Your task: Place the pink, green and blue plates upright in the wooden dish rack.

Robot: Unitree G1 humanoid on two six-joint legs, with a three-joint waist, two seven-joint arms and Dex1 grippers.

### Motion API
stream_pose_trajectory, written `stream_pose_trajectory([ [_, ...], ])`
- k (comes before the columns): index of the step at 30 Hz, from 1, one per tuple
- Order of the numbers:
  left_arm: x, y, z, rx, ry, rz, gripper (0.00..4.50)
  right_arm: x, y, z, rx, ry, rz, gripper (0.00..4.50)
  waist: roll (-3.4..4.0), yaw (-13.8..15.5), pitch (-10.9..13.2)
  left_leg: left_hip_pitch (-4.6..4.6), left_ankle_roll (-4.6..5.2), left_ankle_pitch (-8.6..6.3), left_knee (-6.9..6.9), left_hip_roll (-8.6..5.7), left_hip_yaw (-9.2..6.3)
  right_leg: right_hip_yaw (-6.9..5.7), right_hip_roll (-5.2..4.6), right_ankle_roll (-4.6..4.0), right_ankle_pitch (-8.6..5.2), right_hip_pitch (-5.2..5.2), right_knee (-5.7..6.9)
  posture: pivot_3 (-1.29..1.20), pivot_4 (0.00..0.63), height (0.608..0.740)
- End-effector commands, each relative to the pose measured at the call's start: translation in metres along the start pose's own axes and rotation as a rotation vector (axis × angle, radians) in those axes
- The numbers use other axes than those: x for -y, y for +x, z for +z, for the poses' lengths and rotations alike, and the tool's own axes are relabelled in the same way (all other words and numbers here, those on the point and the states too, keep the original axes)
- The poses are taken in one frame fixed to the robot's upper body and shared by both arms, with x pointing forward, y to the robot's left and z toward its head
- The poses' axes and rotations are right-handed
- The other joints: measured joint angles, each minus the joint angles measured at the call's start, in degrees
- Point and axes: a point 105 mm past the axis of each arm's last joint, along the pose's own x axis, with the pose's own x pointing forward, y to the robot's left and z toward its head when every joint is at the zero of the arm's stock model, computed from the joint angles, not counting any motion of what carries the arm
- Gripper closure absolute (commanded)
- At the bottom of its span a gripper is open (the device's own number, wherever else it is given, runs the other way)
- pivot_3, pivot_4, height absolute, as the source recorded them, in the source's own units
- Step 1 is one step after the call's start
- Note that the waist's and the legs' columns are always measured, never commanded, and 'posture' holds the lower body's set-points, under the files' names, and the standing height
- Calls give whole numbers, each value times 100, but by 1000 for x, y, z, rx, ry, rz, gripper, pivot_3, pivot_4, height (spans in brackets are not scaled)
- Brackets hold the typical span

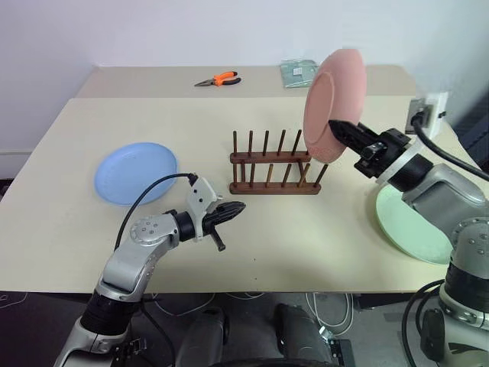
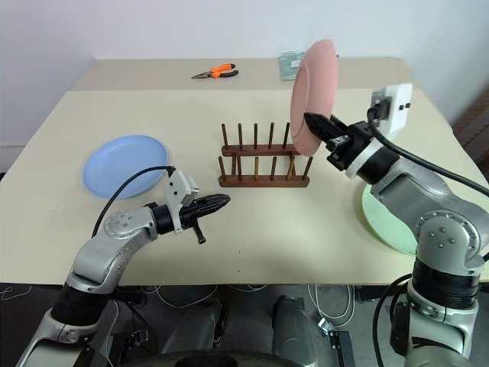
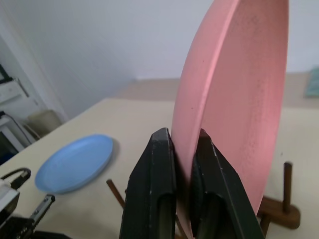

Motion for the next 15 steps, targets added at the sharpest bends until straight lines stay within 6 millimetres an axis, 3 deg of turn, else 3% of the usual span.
stream_pose_trajectory([
  [1,1,-3,9,36,36,5,4500,12,2,2,-5,-26,-66,3322,0,6,0,-1,0,0,1,-1,2,1,-1,0,0,0,0,0,150,740],
  [5,2,-2,7,31,33,3,4500,28,-10,23,69,-187,-172,1412,2,19,1,-3,0,0,0,-2,2,2,-1,1,0,-3,-1,0,150,740],
  [8,4,0,5,27,29,-11,4500,58,-45,41,134,-190,-288,1412,-1,44,0,-4,0,0,0,-3,0,0,-1,3,-1,1,-5,0,150,740],
  [11,7,2,3,23,23,-34,4500,81,-81,34,65,-224,-404,1412,-2,57,0,-7,4,-2,1,-4,-1,0,-3,5,-2,6,-12,0,150,740],
  [13,9,4,2,18,23,-54,4500,82,-98,5,-122,-308,-419,1412,4,24,-3,-4,7,-4,1,-4,5,2,-3,5,-2,6,-11,0,150,740],
  [15,10,7,1,13,28,-77,4500,69,-107,-28,-311,-382,-359,1412,8,5,-5,1,8,-5,-3,0,8,2,-1,5,-4,6,-7,0,150,740],
])
